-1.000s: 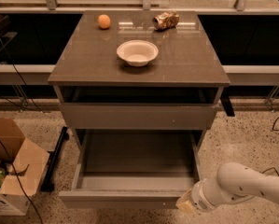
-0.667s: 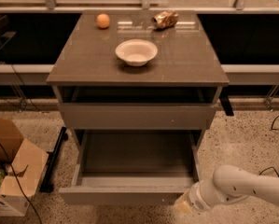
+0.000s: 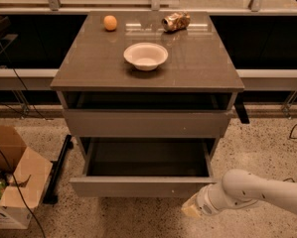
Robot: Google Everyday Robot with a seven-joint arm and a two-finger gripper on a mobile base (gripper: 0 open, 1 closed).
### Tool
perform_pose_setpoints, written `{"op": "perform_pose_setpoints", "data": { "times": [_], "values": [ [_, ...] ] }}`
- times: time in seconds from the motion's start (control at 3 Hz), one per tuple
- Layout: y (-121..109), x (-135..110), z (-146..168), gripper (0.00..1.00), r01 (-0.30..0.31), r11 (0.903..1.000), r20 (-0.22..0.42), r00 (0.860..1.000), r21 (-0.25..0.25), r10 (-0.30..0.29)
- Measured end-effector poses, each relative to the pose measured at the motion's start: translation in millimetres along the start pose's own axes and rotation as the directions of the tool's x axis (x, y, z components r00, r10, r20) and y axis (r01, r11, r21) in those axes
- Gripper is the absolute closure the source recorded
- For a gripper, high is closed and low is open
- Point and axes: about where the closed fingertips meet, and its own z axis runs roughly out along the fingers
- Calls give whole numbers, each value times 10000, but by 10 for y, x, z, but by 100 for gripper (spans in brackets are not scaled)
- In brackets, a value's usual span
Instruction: Close middle drawer
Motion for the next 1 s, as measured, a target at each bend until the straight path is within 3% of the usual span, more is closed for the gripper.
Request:
{"op": "perform_pose_setpoints", "data": {
  "times": [0.33, 0.67, 1.0],
  "values": [
    [0, 0, 0, 100, 0, 10000, 0, 10000, 0, 0],
    [-64, -74, 60, 100, 207, 9982, 31, 9998, 572, -209],
    [-274, -184, 220, 100, 480, 9938, 279, 9983, 1004, -510]
  ]
}}
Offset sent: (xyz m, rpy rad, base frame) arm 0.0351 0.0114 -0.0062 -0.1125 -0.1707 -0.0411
